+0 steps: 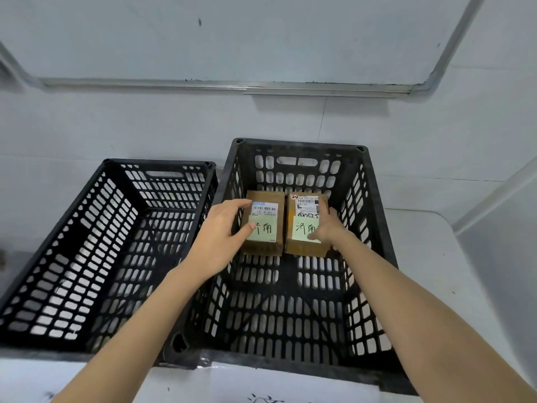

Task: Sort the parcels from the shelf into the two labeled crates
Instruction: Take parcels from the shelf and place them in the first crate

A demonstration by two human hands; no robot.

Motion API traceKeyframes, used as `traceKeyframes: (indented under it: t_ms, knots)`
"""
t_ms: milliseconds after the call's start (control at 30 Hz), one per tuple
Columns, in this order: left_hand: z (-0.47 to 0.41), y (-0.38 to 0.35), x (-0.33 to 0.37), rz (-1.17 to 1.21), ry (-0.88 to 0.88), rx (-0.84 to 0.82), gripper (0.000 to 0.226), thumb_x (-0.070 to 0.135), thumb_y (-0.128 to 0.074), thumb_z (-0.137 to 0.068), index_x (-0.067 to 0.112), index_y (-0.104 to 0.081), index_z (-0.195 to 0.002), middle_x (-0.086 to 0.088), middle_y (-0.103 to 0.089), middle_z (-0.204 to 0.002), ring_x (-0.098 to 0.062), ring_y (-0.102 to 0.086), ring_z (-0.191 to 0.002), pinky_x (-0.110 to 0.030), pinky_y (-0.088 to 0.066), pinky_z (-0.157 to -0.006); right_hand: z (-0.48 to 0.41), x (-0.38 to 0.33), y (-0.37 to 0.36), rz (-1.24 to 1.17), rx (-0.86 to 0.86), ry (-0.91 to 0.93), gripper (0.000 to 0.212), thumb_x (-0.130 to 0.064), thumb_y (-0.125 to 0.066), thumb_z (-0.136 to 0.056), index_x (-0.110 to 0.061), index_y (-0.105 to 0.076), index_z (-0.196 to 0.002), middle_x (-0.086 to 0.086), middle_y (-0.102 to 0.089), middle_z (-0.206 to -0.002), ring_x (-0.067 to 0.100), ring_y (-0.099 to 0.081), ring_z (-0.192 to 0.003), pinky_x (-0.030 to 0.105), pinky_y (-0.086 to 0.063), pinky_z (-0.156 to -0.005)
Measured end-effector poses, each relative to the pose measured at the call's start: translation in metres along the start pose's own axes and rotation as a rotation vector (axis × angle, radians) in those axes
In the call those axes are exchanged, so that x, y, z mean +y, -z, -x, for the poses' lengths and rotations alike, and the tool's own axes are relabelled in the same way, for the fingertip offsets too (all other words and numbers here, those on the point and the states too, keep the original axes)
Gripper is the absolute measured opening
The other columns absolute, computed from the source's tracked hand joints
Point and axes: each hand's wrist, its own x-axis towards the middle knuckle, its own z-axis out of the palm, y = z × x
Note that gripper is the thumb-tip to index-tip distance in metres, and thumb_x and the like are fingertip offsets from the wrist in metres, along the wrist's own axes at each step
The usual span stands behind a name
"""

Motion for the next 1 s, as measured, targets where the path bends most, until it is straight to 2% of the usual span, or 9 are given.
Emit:
traceKeyframes:
  t_ms: [133, 267, 367, 533, 767, 1000]
  knots:
    - [0.017, 0.009, 0.013, -0.031, 0.015, 0.020, 0.042, 0.031, -0.051, -0.098, 0.017, -0.049, -0.137, 0.003, -0.057, -0.130, -0.014, -0.044, -0.128, -0.024, -0.032, -0.102, 0.036, -0.023, 0.029, -0.052, 0.107, 0.211, 0.116, -0.027, -0.077, -0.084, -0.029, 0.015, -0.155, 0.013, 0.000, -0.164, 0.034, -0.010, -0.151, 0.051, -0.021, -0.120]
    - [0.040, 0.023, 0.032, -0.070, 0.038, 0.098, 0.049, 0.035, -0.051, -0.098, 0.017, -0.044, -0.143, 0.000, -0.054, -0.137, -0.018, -0.042, -0.131, -0.034, -0.037, -0.106, 0.091, -0.048, 0.057, 0.001, 0.197, 0.386, 0.107, -0.045, -0.070, -0.087, -0.030, 0.010, -0.156, 0.007, -0.003, -0.166, 0.027, -0.007, -0.152, 0.054, -0.024, -0.119]
    - [0.064, 0.038, 0.049, -0.092, 0.047, 0.170, 0.058, 0.038, -0.052, -0.097, 0.015, -0.036, -0.148, -0.004, -0.042, -0.150, -0.021, -0.034, -0.139, -0.039, -0.029, -0.115, 0.142, -0.064, 0.074, 0.048, 0.250, 0.494, 0.106, -0.056, -0.066, -0.085, -0.033, 0.009, -0.156, 0.004, -0.005, -0.166, 0.024, -0.009, -0.152, 0.054, -0.028, -0.117]
    - [0.120, 0.067, 0.075, -0.125, 0.073, 0.299, 0.071, 0.044, -0.053, -0.095, 0.014, -0.026, -0.153, -0.002, -0.021, -0.161, -0.017, -0.017, -0.148, -0.032, -0.014, -0.120, 0.234, -0.084, 0.087, 0.074, 0.317, 0.659, 0.110, -0.066, -0.064, -0.081, -0.036, 0.012, -0.155, -0.002, -0.007, -0.166, 0.022, -0.016, -0.151, 0.054, -0.033, -0.114]
    - [0.226, 0.120, 0.091, -0.177, 0.151, 0.427, 0.075, 0.048, -0.054, -0.094, 0.015, -0.023, -0.154, -0.003, -0.020, -0.161, -0.019, -0.017, -0.148, -0.040, -0.016, -0.121, 0.352, -0.122, 0.062, 0.133, 0.231, 0.861, 0.110, -0.072, -0.059, -0.079, -0.039, 0.015, -0.154, -0.005, -0.004, -0.166, 0.020, -0.018, -0.150, 0.050, -0.033, -0.115]
    - [0.362, 0.189, 0.076, -0.284, 0.344, 0.552, 0.079, 0.051, -0.052, -0.094, 0.016, -0.018, -0.155, -0.003, -0.017, -0.162, -0.021, -0.013, -0.149, -0.040, -0.013, -0.120, 0.449, -0.194, -0.006, 0.154, 0.094, 1.101, 0.108, -0.073, -0.060, -0.079, -0.039, 0.010, -0.154, 0.000, -0.013, -0.164, 0.023, -0.026, -0.147, 0.048, -0.033, -0.115]
